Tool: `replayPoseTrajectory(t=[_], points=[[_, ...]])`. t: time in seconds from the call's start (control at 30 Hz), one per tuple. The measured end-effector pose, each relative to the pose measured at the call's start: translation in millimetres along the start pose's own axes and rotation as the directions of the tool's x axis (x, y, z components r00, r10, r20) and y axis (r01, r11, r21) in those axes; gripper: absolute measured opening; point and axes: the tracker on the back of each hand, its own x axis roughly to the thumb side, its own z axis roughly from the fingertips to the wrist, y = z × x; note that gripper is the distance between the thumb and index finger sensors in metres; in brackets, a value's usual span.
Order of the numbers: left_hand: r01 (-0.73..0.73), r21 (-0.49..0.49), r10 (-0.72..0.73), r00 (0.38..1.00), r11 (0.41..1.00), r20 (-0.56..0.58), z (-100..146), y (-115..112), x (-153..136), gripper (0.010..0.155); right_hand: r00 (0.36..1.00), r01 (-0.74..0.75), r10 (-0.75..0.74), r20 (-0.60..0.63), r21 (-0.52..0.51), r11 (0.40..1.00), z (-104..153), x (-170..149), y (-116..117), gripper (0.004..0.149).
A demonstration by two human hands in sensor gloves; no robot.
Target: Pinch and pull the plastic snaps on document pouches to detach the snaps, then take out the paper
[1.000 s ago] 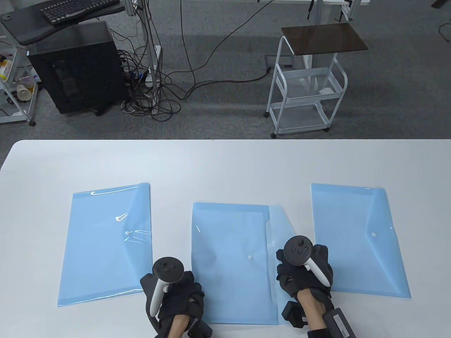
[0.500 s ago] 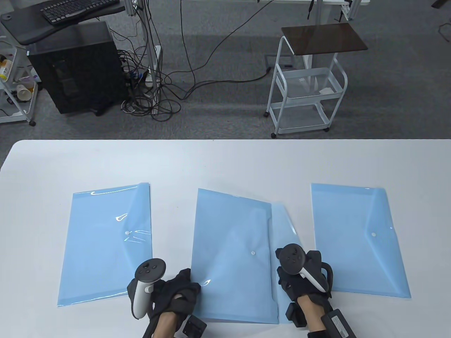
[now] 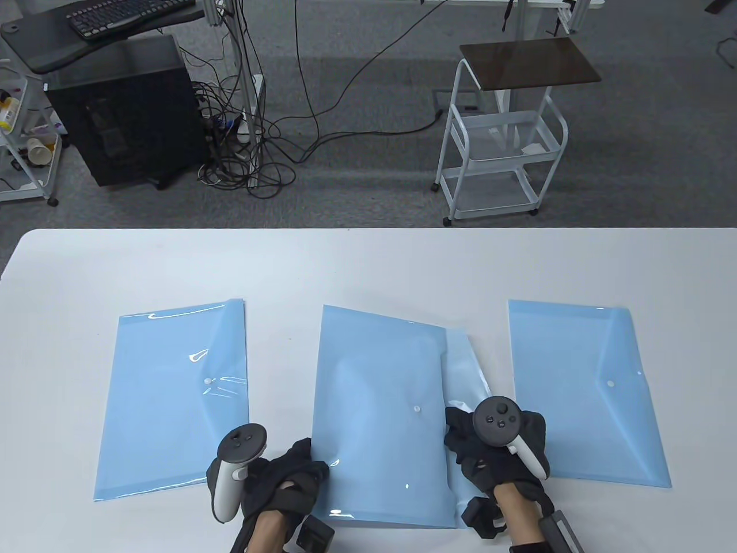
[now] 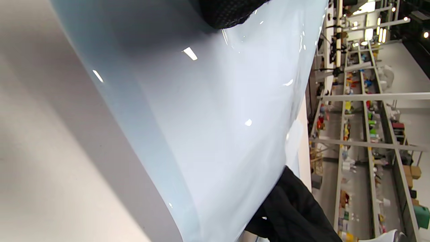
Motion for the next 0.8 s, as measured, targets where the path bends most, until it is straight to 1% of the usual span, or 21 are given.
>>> replayPoseTrajectory(t=[0.1,0.13,0.2,0.23,0.27,0.3,0.33,0.37,0.43,0.5,0.57,0.6,0.67,0.73,0.8], points=[[0.015,0.013,-0.015,1.0,1.0,-0.004,0.4,0.9,-0.2,0.051,0.981,0.192,-0.193,0.006,0.047,0.98,-0.4,-7.6,-2.5,0.052],[0.017,0.015,-0.017,1.0,1.0,-0.004,0.4,1.1,-0.3,0.052,0.973,0.231,-0.232,0.006,0.055,0.971,-0.4,-9.3,-2.8,0.053],[0.02,0.028,-0.02,1.0,0.999,-0.012,0.1,2.9,-1.3,0.052,0.915,0.4,-0.402,0.007,0.1,0.911,-0.3,-16.1,-4.0,0.054],[0.02,0.029,-0.02,1.0,0.999,-0.012,-0.1,3.2,-1.5,0.052,0.885,0.461,-0.465,0.006,0.12,0.879,-0.2,-18.4,-3.8,0.056],[0.017,0.016,-0.017,1.0,1.0,-0.013,-0.9,3.0,-2.1,0.052,0.833,0.546,-0.553,0.001,0.159,0.823,-0.1,-20.7,-3.0,0.059],[0.012,0.01,-0.012,1.0,1.0,-0.015,-0.9,2.6,-2.2,0.052,0.808,0.58,-0.589,0.0,0.175,0.796,0.3,-21.7,-2.7,0.063],[0.01,0.008,-0.01,1.0,1.0,-0.013,-1.0,1.9,-2.2,0.052,0.767,0.631,-0.642,-0.003,0.191,0.752,0.5,-22.6,-1.9,0.065],[0.014,0.005,-0.014,1.0,1.0,-0.012,-1.0,1.1,-1.7,0.052,0.745,0.654,-0.667,-0.005,0.205,0.728,0.8,-23.0,-1.3,0.07],[0.018,0.005,-0.018,1.0,1.0,-0.009,-1.0,0.2,-1.4,0.052,0.726,0.67,-0.688,-0.003,0.232,0.706,0.9,-22.2,0.2,0.079],[0.015,-0.003,-0.015,1.0,1.0,-0.008,-1.3,-0.3,-1.8,0.052,0.721,0.677,-0.693,-0.002,0.215,0.703,0.7,-19.8,0.9,0.085],[0.005,-0.02,-0.005,1.0,1.0,-0.002,-1.5,-1.2,-1.9,0.052,0.726,0.672,-0.688,0.0,0.213,0.709,0.8,-15.3,3.0,0.085],[0.002,-0.023,-0.002,1.0,1.0,-0.002,-1.2,-1.4,-1.8,0.052,0.731,0.666,-0.682,-0.001,0.214,0.714,0.8,-12.6,4.6,0.083],[0.003,-0.023,-0.003,1.0,1.0,0.005,-1.1,-1.7,-1.5,0.052,0.763,0.637,-0.646,-0.013,0.182,0.749,1.9,-6.4,8.1,0.072],[0.012,-0.01,-0.011,1.0,1.0,0.006,-1.2,-0.8,-1.7,0.052,0.811,0.581,-0.584,-0.015,0.135,0.803,3.0,0.0,10.6,0.059],[0.018,0.007,-0.018,1.0,1.0,0.006,-0.8,1.0,-2.2,0.052,0.834,0.551,-0.551,-0.033,0.089,0.83,5.2,4.7,11.6,0.053]])
